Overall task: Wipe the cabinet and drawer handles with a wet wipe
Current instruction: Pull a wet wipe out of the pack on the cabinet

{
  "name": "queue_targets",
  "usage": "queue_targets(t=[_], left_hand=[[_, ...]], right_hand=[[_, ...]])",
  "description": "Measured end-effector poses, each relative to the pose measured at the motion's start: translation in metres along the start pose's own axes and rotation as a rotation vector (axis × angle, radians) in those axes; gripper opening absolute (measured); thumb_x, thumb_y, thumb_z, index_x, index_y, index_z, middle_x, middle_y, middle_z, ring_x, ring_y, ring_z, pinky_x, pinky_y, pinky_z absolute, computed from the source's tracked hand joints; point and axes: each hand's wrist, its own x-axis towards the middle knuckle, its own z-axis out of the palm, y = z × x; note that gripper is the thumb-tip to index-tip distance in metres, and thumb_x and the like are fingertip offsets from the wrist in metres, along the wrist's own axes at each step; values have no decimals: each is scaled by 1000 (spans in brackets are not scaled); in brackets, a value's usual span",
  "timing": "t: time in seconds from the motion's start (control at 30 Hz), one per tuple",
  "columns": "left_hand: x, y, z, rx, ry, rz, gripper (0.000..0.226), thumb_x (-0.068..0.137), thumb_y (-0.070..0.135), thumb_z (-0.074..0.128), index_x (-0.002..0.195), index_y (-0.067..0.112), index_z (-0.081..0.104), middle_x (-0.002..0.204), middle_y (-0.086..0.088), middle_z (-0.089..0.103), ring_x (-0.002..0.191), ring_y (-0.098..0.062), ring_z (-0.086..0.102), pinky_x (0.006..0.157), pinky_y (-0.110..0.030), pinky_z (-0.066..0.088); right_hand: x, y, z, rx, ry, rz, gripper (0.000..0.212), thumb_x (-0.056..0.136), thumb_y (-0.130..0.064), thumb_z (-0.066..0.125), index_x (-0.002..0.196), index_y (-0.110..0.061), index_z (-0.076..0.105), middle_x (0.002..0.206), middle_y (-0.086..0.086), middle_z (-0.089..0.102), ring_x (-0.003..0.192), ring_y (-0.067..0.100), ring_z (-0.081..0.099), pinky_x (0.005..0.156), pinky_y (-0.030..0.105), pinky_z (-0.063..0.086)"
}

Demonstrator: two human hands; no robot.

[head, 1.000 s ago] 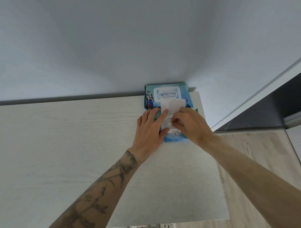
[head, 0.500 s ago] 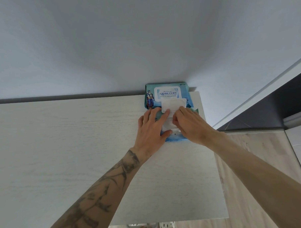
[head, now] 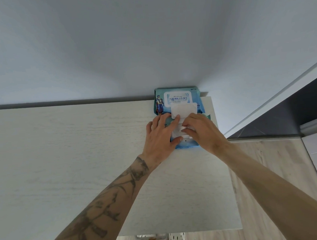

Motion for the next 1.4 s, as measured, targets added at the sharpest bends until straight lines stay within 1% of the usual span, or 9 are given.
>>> queue_targets(t=[0.13, 0.23, 0.43, 0.5, 0.63, 0.73, 0.93, 1.17, 1.4], left_hand=[[-1, 1, -1, -20, 24, 4, 76, 97, 53, 70, 162, 28, 39, 162, 0, 34, 153, -26, 23, 126, -45, 24], [0, 0, 0, -65, 48, -3, 67, 95, 48, 75, 152, 23, 52, 159, 1, 39, 151, -25, 26, 125, -46, 27], [2, 8, -1, -403, 91, -146, 85, 91, 36, 83, 159, 27, 32, 158, 4, 44, 147, -16, 34, 126, -34, 17], [2, 11, -2, -483, 104, -178, 81, 93, 42, 80, 157, 30, 33, 156, 7, 46, 144, -13, 38, 122, -30, 18], [-2, 12, 1, -346, 148, -112, 41, 97, 49, 70, 131, 26, 65, 138, 6, 54, 136, -15, 43, 120, -37, 31], [1, 16, 7, -312, 161, -169, 26, 102, 41, 67, 118, 22, 75, 135, 4, 55, 137, -18, 42, 120, -41, 32], [2, 27, 21, -251, 235, -244, 37, 93, 39, 80, 127, 26, 77, 135, 4, 57, 138, -18, 41, 119, -41, 30], [1, 33, 20, -198, 209, -265, 34, 97, 38, 76, 130, 29, 76, 142, 2, 54, 146, -20, 37, 122, -43, 25], [-37, 26, -5, -120, 124, -218, 42, 105, 31, 65, 146, 21, 61, 155, -1, 50, 150, -23, 38, 126, -44, 28]], right_hand=[[-5, -2, -5, 172, 156, 22, 7, 106, -22, 62, 105, -15, 63, 104, -3, 65, 95, 14, 62, 86, 14, 50], [-5, -3, -22, 294, 274, 17, 6, 108, -25, 60, 106, -19, 60, 105, -10, 62, 89, 4, 59, 80, 6, 49], [-9, 0, -46, 334, 343, 76, 3, 108, -25, 61, 110, -25, 62, 109, -14, 64, 90, 8, 62, 80, 17, 54], [-14, 2, -48, 365, 375, 109, 3, 107, -26, 61, 109, -28, 60, 108, -13, 67, 90, 4, 64, 76, 14, 51], [-18, 1, -46, 398, 364, 134, 10, 107, -25, 60, 106, -34, 55, 111, -10, 69, 93, -4, 62, 72, 8, 49], [-19, 2, -41, 395, 356, 135, 8, 106, -24, 59, 106, -32, 57, 109, -11, 68, 93, -8, 61, 72, 7, 48], [-17, 7, -24, 392, 347, 184, 7, 107, -26, 58, 107, -32, 54, 115, -15, 63, 96, 11, 66, 75, 26, 60], [-22, 7, -8, 427, 354, 240, 8, 107, -34, 59, 106, -28, 55, 114, -14, 62, 98, 13, 66, 62, 11, 55], [-35, -10, -1, 467, 363, 248, 17, 103, -39, 66, 101, -23, 61, 103, -14, 66, 96, 17, 68, 76, 33, 63]])
